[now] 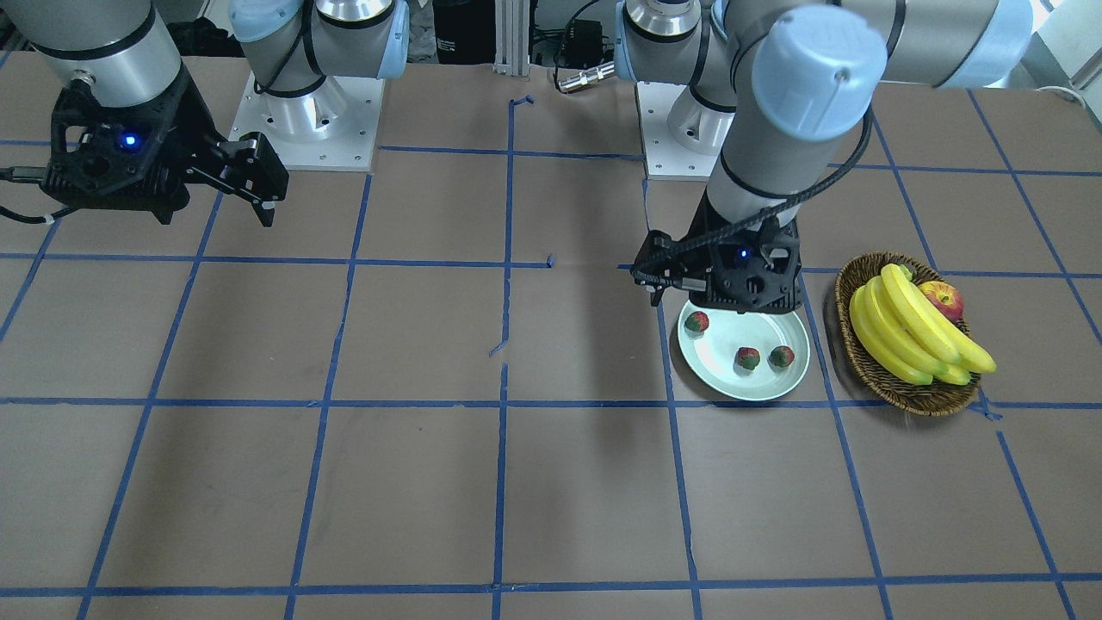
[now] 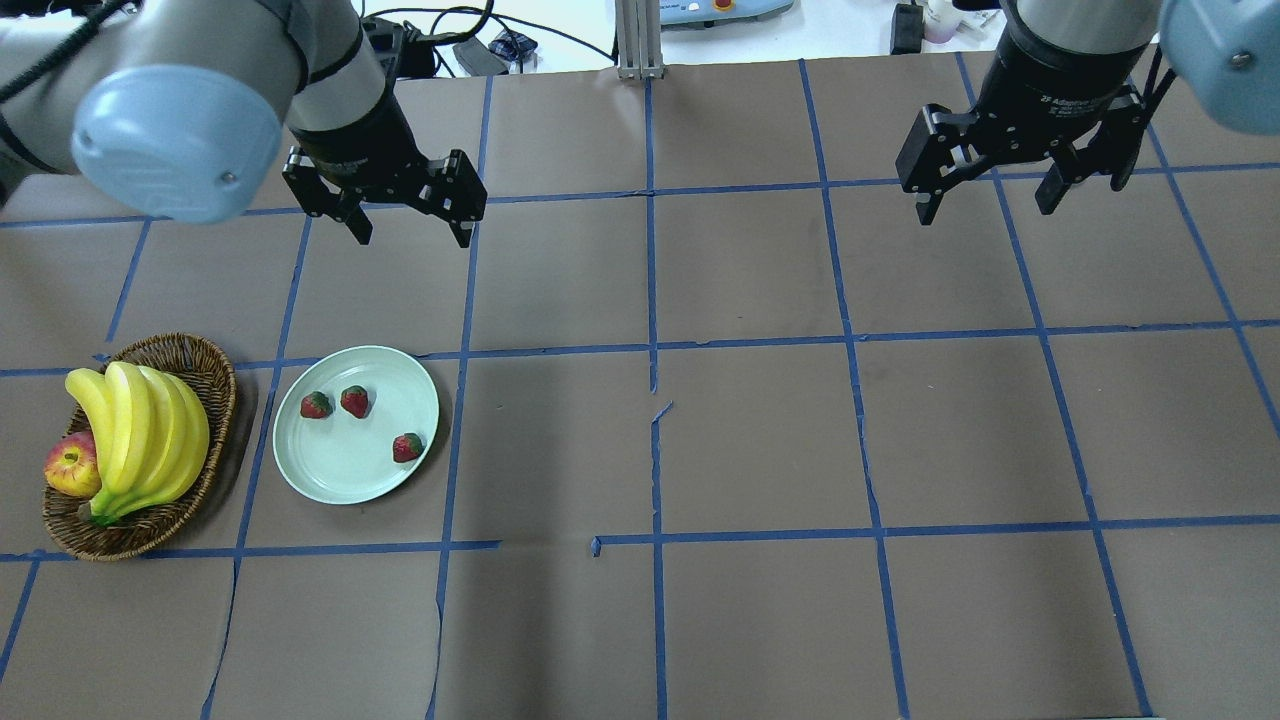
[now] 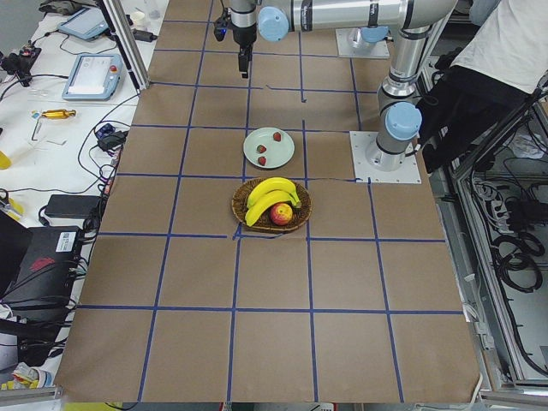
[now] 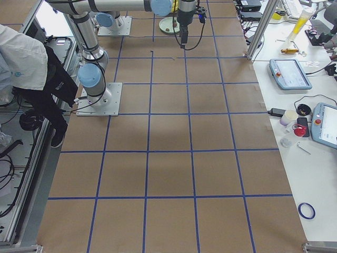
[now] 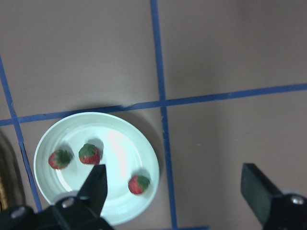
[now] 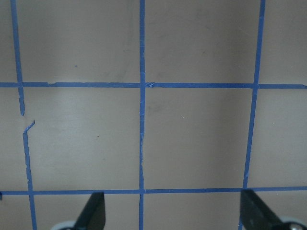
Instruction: Collect all strawberries into plate
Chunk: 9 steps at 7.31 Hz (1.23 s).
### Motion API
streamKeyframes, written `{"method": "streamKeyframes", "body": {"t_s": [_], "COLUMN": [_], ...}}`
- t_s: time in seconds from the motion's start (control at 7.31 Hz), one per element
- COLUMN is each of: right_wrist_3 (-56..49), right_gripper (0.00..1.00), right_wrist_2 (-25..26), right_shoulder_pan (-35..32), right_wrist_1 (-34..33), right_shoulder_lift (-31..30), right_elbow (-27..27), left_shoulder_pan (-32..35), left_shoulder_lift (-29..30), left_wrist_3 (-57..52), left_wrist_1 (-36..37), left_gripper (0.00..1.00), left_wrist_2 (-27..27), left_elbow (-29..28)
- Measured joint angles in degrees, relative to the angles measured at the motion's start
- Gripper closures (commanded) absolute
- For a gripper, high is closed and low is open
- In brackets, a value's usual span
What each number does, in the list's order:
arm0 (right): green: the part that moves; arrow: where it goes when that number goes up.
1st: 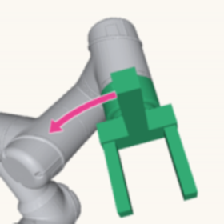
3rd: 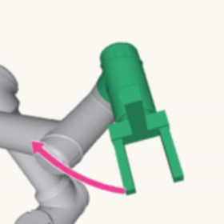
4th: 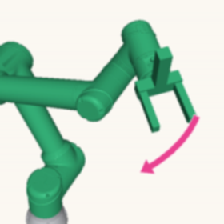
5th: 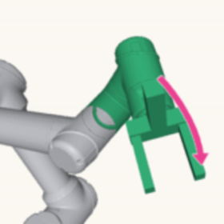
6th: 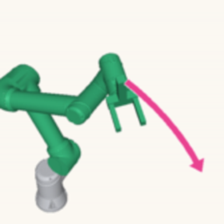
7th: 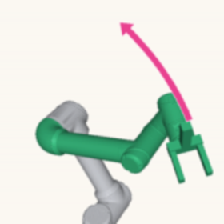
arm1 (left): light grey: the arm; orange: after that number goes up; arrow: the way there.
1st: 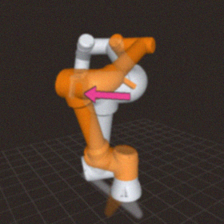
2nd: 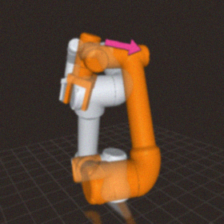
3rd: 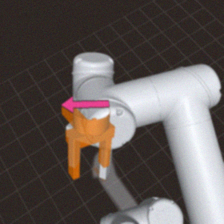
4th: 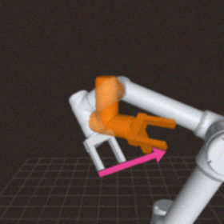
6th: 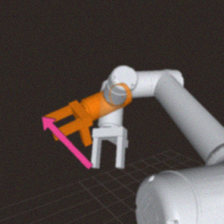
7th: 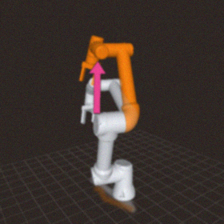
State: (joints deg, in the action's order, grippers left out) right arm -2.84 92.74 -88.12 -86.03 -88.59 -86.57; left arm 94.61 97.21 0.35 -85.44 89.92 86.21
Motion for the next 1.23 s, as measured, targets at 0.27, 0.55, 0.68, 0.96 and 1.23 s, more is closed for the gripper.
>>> {"method": "streamKeyframes", "body": {"t_s": [0.27,0.55,0.68,0.96,1.23], "right_wrist_3": [0.2,0.2,0.2,0.2,0.2], "right_gripper": [0.0,0.0,0.0,0.0,0.0], "right_wrist_2": [-0.2,-0.3,-0.3,-0.3,-0.4], "right_shoulder_pan": [0.0,-0.1,-0.1,-0.3,-0.4], "right_wrist_1": [-0.1,-0.6,-0.8,-1.3,-1.4], "right_shoulder_lift": [0.0,-0.1,-0.1,-0.2,-0.3], "right_elbow": [0.3,0.8,0.9,0.9,0.8], "left_shoulder_pan": [0.5,0.7,0.7,0.7,0.7], "left_shoulder_lift": [-1.1,-1.4,-1.6,-2.1,-2.5], "left_wrist_3": [0.6,0.7,0.8,0.8,0.8], "left_wrist_1": [1.1,1.7,1.1,-2.2,-3.9], "left_gripper": [0.0,0.0,0.0,0.0,0.0], "left_wrist_2": [-0.3,-0.2,0.0,0.2,0.2], "left_elbow": [-1.4,-1.0,-1.0,-1.1,-1.2]}}
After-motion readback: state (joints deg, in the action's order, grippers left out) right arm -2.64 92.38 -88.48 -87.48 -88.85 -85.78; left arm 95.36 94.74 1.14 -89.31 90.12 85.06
